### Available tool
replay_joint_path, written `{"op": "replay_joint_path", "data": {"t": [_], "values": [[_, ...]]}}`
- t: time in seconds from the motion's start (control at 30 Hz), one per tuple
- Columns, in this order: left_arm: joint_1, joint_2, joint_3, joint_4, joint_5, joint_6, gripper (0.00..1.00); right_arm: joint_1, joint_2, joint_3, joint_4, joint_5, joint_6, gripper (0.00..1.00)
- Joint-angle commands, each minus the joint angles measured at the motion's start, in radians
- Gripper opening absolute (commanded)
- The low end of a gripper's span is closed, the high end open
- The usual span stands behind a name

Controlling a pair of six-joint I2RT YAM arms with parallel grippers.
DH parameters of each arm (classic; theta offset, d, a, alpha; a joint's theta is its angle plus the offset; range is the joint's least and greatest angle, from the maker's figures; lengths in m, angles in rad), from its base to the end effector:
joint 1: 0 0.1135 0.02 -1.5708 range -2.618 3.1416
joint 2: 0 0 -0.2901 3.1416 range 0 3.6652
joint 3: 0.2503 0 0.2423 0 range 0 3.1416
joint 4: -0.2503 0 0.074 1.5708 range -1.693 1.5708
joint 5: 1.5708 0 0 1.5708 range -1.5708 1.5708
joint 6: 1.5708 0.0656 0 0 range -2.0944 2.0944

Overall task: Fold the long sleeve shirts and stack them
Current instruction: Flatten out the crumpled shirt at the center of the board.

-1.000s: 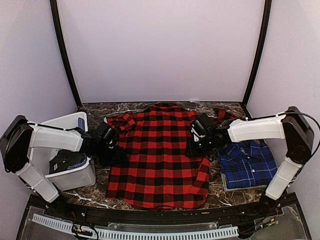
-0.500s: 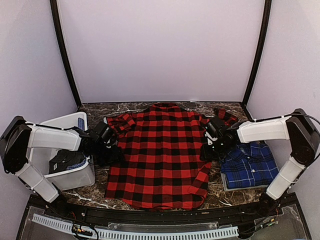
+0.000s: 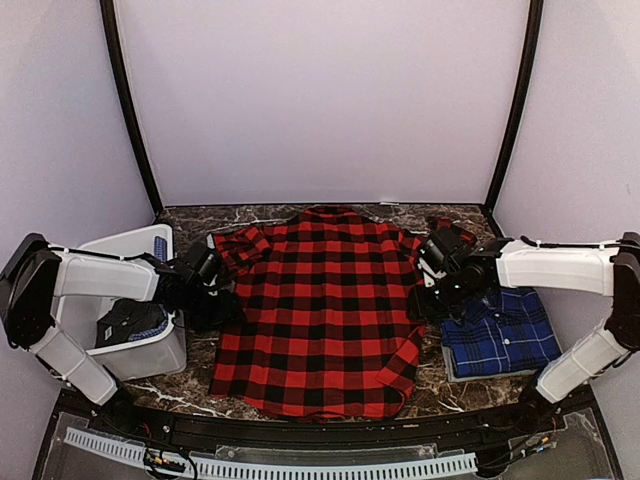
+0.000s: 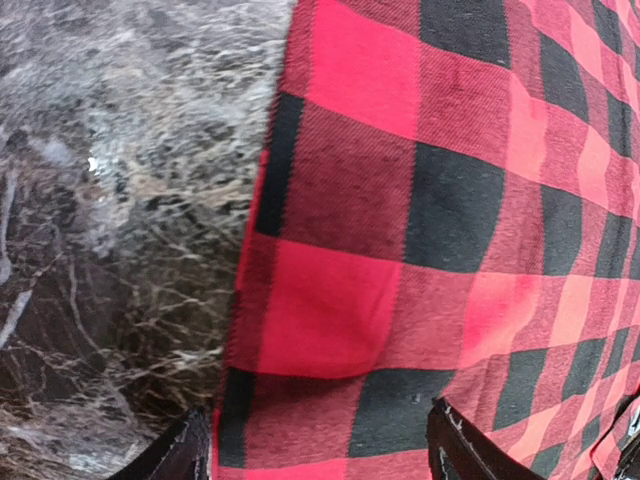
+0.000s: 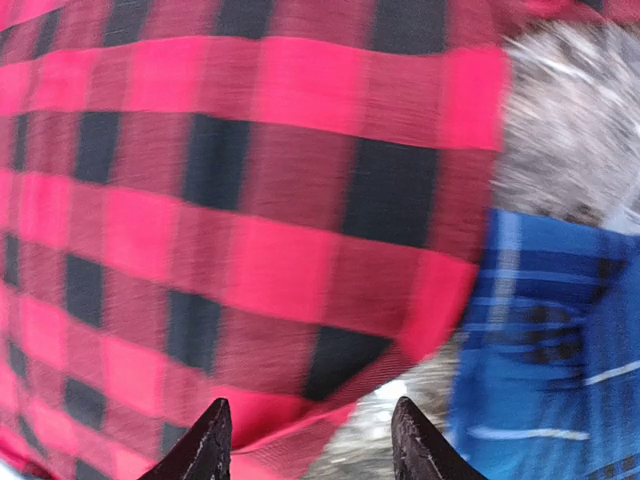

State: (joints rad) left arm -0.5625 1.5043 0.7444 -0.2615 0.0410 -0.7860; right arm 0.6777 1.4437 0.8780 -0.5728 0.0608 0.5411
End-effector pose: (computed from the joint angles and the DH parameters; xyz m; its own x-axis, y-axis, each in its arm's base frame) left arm 0.2397 -0.1543 0.1657 -0.8997 -0.2685 -0.3443 -0.1211 0.9110 -0.3942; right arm 0.2144 0.1674 0.1995 -0.9184 -0.0792 -0.3875 -0.1551 0.9734 0.1685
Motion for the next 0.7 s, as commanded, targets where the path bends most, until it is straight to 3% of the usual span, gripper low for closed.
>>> {"op": "replay_joint_path", "data": {"t": [0.0,0.33,0.67], "values": [[0.023,-0.031,-0.034,-0.061,-0.003,0.020,0.73,0.073,0.032,0.091,0.011,-0.006,0.018,0.51],[0.035,-0.036,-0.043,-0.044,0.012,0.031,0.73,0.128,0.284,0.224,0.074,-0.032,-0.006,0.50],[-0.015,-0.090,0.036,-0.046,0.052,0.076,0.73,0.128,0.226,0.084,0.069,-0.092,0.024,0.50]]}}
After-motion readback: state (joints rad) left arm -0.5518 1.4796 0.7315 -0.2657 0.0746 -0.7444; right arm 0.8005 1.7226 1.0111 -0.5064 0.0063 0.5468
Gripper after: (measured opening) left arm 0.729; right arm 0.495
